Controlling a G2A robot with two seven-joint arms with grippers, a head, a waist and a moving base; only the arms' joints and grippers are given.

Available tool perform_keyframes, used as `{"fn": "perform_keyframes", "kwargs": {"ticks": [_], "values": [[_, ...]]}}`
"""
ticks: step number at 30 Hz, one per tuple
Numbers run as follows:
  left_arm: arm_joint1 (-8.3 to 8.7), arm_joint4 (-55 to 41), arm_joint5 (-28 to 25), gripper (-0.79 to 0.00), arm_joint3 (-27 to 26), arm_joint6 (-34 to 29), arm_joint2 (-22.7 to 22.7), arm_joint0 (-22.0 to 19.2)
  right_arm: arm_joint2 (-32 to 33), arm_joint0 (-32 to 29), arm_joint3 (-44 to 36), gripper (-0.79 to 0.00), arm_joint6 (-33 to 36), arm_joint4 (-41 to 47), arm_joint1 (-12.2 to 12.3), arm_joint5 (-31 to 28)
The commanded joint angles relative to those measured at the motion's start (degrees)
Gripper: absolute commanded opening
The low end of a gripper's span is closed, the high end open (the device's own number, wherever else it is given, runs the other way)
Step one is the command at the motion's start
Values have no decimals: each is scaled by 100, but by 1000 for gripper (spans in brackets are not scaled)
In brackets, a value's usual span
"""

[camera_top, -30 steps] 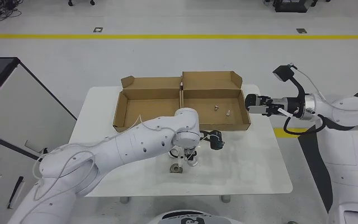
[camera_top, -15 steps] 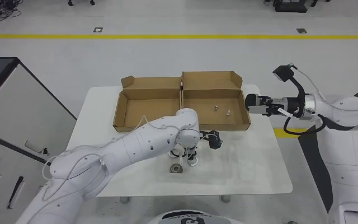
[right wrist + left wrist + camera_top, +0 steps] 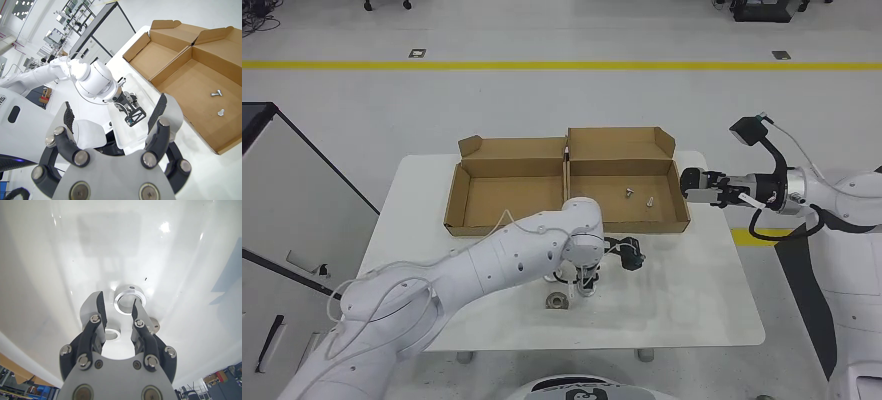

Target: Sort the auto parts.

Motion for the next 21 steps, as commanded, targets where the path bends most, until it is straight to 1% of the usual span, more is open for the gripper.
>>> {"fn": "perform_keyframes", "kwargs": {"ticks": [1, 3, 6, 11, 21], "values": [[4, 6, 1, -440, 4, -1, 0, 10, 0, 0, 0, 0, 0, 0, 0, 0], [7, 17, -17, -474, 22, 17, 0, 23, 0, 0, 0, 0, 0, 0, 0, 0], [9, 27, -21, -477, 65, 21, 0, 48, 0, 0, 0, 0, 0, 0, 0, 0], [-2, 42, -45, -523, 126, 45, 0, 73, 0, 0, 0, 0, 0, 0, 0, 0], [-46, 67, -60, -542, 215, 60, 0, 135, 0, 0, 0, 0, 0, 0, 0, 0]]}}
